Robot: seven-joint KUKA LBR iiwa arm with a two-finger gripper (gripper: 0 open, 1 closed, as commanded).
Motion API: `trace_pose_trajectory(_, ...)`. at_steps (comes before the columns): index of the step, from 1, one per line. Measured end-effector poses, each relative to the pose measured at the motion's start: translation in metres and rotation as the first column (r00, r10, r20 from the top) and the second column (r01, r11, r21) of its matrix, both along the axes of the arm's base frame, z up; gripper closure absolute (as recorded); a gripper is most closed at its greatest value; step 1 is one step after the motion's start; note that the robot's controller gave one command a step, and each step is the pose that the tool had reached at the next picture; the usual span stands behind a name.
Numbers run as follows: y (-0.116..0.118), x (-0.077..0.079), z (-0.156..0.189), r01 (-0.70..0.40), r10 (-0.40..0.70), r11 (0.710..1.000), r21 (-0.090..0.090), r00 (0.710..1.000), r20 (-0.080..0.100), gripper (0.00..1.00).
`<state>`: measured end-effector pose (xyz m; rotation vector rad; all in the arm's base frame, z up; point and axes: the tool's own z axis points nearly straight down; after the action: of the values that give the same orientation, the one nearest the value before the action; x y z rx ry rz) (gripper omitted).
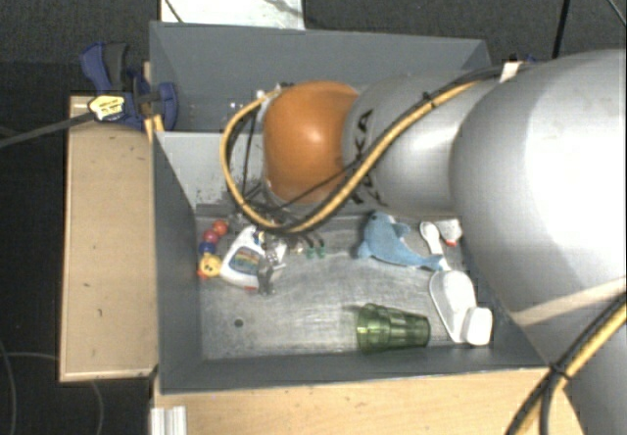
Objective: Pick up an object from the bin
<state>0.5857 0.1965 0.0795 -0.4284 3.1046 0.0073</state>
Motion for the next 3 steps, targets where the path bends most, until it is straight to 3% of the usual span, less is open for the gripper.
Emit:
trace_pose_trajectory(1, 0.01, -0.01, 0.04, -0.025, 0.025, 1.0, -0.005, 1.0, -0.005, 0.0)
trace_pose_trajectory(2, 0.006, -0.007, 0.002, 0.022, -0.022, 1.0, -0.003, 1.0, -0.002, 0.0)
trace_pose_trajectory(3, 0.012, -0.013, -0.006, 0.027, -0.027, 1.0, 0.001, 1.0, 0.002, 1.0)
